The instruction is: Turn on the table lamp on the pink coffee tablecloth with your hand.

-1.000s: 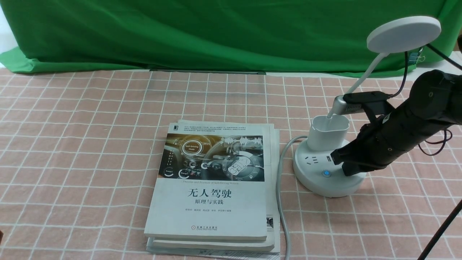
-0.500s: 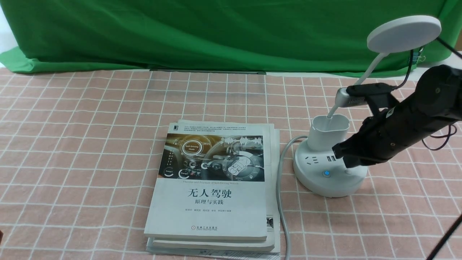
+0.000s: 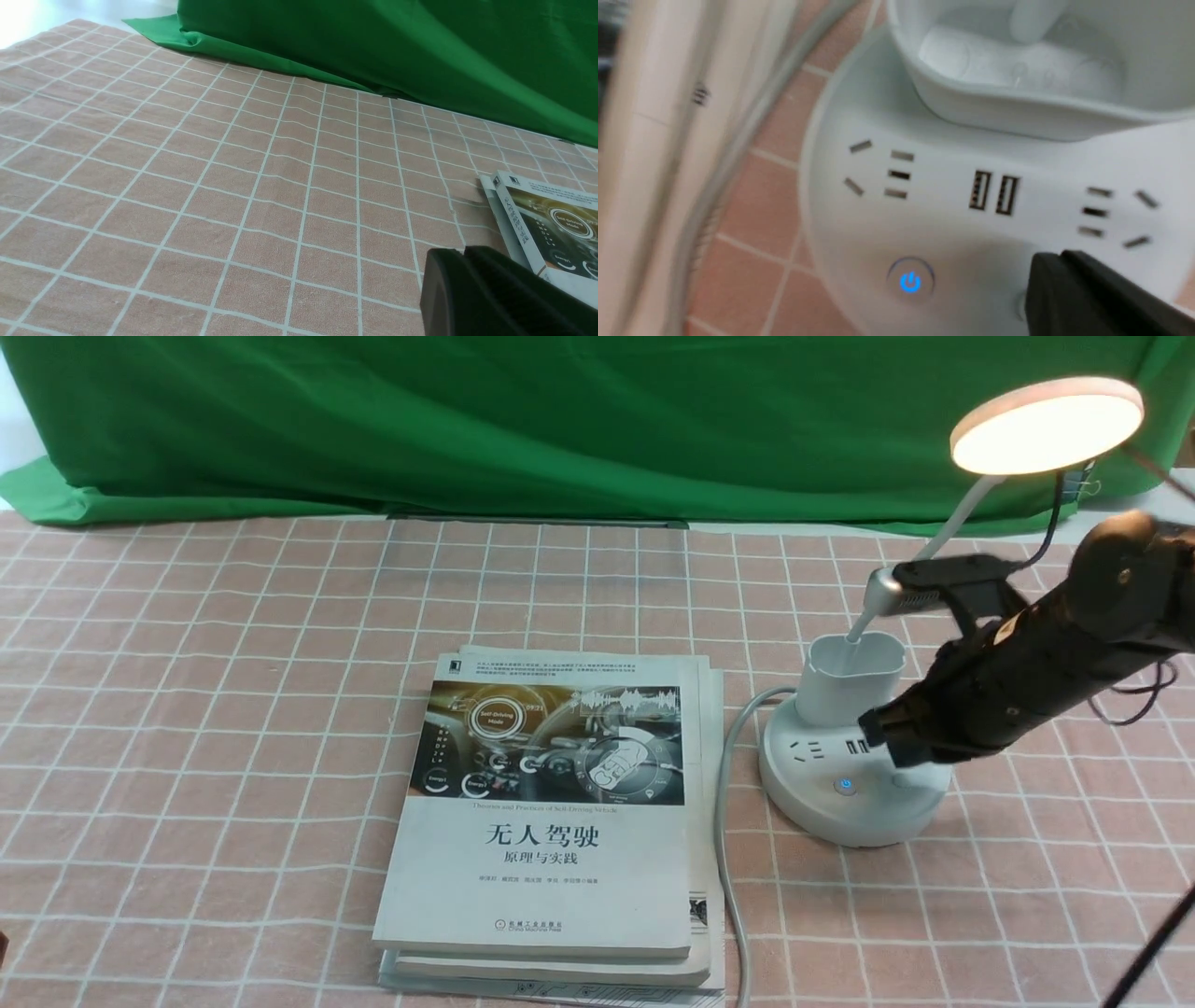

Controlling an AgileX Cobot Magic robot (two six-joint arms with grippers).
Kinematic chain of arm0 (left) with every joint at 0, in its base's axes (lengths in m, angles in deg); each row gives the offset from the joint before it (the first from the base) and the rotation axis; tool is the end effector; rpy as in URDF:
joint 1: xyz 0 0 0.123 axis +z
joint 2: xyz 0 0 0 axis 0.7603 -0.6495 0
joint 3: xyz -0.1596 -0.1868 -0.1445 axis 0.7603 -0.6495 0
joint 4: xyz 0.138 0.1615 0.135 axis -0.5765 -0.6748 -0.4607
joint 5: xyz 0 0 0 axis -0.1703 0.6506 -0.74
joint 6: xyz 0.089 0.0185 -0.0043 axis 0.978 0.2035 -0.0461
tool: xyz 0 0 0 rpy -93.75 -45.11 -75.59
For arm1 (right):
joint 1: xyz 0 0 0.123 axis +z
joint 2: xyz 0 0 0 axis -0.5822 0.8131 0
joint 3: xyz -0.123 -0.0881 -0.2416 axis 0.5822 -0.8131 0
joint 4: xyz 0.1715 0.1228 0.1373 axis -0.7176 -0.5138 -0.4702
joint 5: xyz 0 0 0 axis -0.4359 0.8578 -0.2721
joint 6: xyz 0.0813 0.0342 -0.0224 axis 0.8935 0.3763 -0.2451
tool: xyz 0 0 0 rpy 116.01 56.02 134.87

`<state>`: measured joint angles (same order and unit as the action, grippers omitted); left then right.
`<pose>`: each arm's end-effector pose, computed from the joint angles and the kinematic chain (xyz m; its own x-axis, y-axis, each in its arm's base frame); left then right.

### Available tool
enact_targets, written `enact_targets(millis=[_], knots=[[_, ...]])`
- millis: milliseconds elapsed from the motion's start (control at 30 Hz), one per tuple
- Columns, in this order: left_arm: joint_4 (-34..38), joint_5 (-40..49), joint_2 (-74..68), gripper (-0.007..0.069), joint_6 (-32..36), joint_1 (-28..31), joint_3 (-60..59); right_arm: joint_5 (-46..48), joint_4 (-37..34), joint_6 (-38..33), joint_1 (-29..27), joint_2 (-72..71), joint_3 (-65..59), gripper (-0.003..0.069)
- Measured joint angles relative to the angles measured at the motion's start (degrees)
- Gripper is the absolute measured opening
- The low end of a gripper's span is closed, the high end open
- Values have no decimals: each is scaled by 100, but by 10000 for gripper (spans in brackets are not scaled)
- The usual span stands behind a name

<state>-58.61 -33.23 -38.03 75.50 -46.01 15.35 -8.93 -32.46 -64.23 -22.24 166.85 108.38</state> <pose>0.0552 0.0042 0.1886 -0.1449 -0.1795 -0.9730 -0.0957 0.9813 -0.1668 0.3455 0.0955 0.2033 -0.8520 -0.2871 -0.4377 -0.3609 0.9279 0.0939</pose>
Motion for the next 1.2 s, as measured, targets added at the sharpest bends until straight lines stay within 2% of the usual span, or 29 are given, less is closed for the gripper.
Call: enact_targets(millis=[333, 567, 833, 1200], knots=[[6, 0, 0, 19, 0, 0, 0, 612, 5, -60, 0, -826, -132, 33], [12, 0, 0, 19, 0, 0, 0, 645, 5, -5, 0, -2057, -1139, 33], [17, 0, 0, 19, 8, 0, 0, 684, 5, 420, 0, -3846, -2328, 35], [17, 0, 0, 19, 3, 0, 0, 553, 5, 548, 0, -5177, -2499, 64]])
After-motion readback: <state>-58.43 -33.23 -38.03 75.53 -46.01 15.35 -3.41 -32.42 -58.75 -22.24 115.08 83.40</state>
